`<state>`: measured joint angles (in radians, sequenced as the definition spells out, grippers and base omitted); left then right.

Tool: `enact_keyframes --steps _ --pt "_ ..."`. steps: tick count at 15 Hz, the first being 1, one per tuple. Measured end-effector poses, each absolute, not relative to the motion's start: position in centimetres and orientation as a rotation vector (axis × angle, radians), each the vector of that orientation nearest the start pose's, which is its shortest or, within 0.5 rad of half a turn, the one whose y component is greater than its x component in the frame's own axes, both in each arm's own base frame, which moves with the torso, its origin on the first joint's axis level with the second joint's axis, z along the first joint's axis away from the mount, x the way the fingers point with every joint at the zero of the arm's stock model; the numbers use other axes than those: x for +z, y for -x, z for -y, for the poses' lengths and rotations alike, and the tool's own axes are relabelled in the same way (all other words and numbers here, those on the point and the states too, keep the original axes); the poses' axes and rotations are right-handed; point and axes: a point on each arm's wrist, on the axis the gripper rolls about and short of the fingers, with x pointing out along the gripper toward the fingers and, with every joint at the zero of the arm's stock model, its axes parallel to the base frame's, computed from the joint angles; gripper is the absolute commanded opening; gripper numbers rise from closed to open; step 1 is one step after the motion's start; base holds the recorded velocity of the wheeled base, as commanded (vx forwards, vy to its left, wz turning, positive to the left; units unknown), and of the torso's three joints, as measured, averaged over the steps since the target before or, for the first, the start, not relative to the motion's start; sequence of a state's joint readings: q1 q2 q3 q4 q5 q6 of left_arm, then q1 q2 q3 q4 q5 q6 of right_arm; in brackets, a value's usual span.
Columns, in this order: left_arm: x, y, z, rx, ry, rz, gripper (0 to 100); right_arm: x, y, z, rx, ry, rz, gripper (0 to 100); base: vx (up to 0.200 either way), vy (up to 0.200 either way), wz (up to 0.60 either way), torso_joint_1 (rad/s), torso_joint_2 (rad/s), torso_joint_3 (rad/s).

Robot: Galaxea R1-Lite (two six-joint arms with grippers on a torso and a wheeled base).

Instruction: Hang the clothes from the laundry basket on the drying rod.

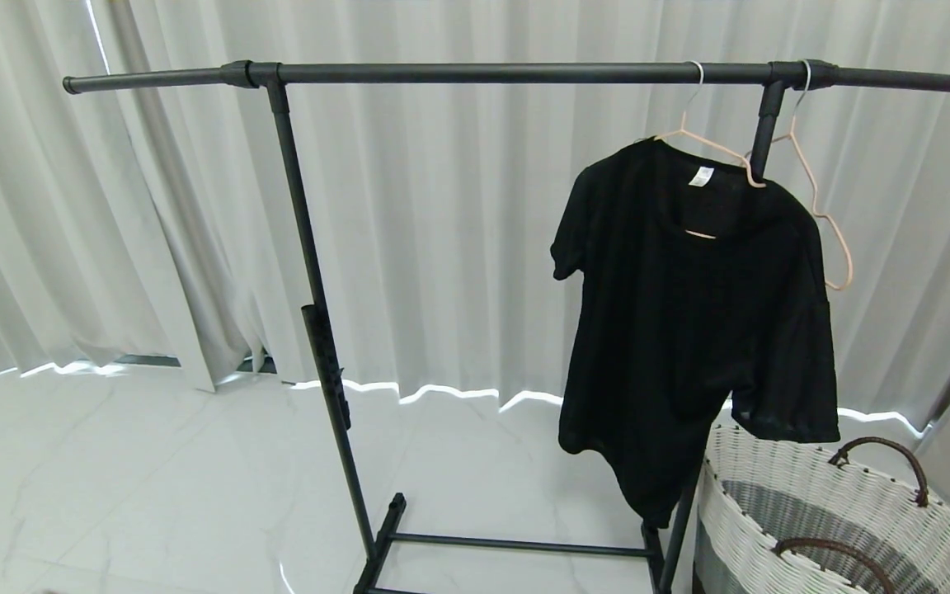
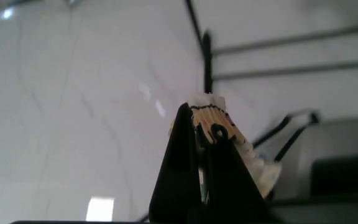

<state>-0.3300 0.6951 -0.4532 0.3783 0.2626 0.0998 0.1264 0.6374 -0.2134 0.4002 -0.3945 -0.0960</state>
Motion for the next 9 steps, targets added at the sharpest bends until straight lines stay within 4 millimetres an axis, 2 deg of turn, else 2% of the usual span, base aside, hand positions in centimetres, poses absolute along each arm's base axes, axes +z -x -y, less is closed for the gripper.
enact_keyframes --steps 2,4,9 --pt "19.7 -5.5 1.6 -0.199 -0.227 -0.461 0 10.2 -1.9 0.6 -0.214 0.303 -0.811 100 0.0 0.0 0.0 0.173 -0.46 -0.293" --pt "21.6 -6.7 2.5 -0.306 -0.215 -0.424 0 10.2 -1.8 0.6 -0.215 0.3 -0.805 100 0.0 0.0 0.0 0.178 -0.46 -0.293" --pt "22.9 -8.7 4.9 -0.441 -0.226 -0.387 0 10.2 -1.6 0.7 -0.217 0.291 -0.784 100 0.0 0.0 0.0 0.194 -0.48 -0.287"
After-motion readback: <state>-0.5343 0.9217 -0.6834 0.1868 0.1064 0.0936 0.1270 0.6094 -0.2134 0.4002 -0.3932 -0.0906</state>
